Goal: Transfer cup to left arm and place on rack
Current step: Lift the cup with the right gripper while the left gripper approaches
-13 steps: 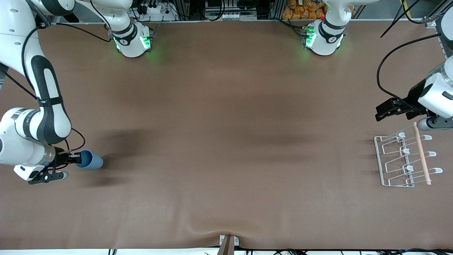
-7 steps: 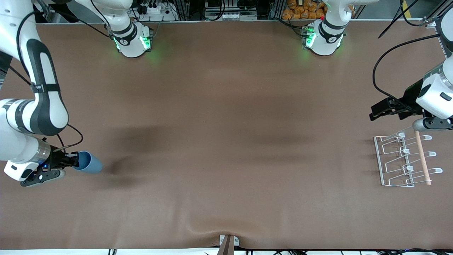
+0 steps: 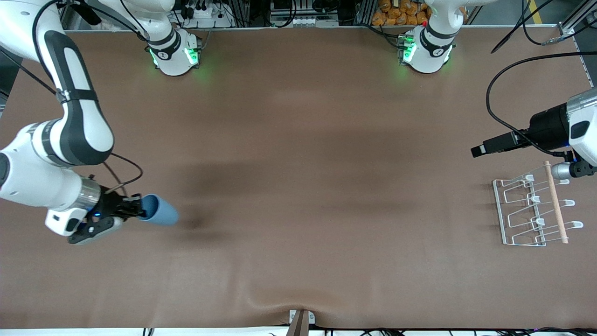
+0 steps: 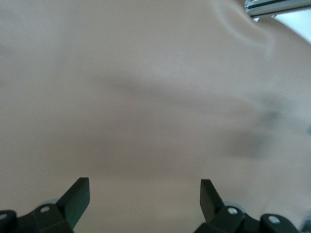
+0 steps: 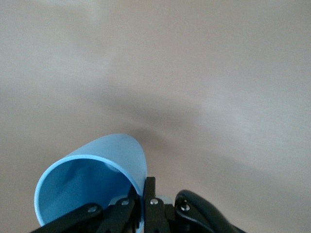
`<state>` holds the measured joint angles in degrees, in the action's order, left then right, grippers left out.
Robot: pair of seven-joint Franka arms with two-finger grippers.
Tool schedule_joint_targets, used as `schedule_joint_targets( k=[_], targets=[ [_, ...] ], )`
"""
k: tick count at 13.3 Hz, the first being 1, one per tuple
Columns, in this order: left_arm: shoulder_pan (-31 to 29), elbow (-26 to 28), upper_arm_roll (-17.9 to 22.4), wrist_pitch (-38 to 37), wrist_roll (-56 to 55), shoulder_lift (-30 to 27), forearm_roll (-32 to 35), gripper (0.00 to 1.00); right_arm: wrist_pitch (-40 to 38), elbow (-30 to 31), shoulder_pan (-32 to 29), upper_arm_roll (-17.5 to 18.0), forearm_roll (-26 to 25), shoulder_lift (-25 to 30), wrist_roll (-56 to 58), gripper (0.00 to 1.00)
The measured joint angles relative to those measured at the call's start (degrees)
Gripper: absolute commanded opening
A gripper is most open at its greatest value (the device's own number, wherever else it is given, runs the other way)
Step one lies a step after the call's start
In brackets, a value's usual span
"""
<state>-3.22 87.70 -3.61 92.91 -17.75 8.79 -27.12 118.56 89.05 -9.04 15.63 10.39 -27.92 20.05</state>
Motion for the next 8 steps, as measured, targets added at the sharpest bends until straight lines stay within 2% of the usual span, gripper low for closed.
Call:
schedule_joint_targets(
  k=[3, 8],
  targets=[
    [0.17, 0.01, -0.15, -0.3, -12.32, 0.11, -7.37, 1.0, 0.08, -0.15, 1.37, 5.94, 5.17, 0.02, -5.77, 0.0],
    [0.22, 0.07, -0.18, -1.35, -31.69, 2.42, -17.42, 1.0, 3.03, -2.33, 13.45, 7.37, 5.74, 0.02, -28.87, 0.0]
  ],
)
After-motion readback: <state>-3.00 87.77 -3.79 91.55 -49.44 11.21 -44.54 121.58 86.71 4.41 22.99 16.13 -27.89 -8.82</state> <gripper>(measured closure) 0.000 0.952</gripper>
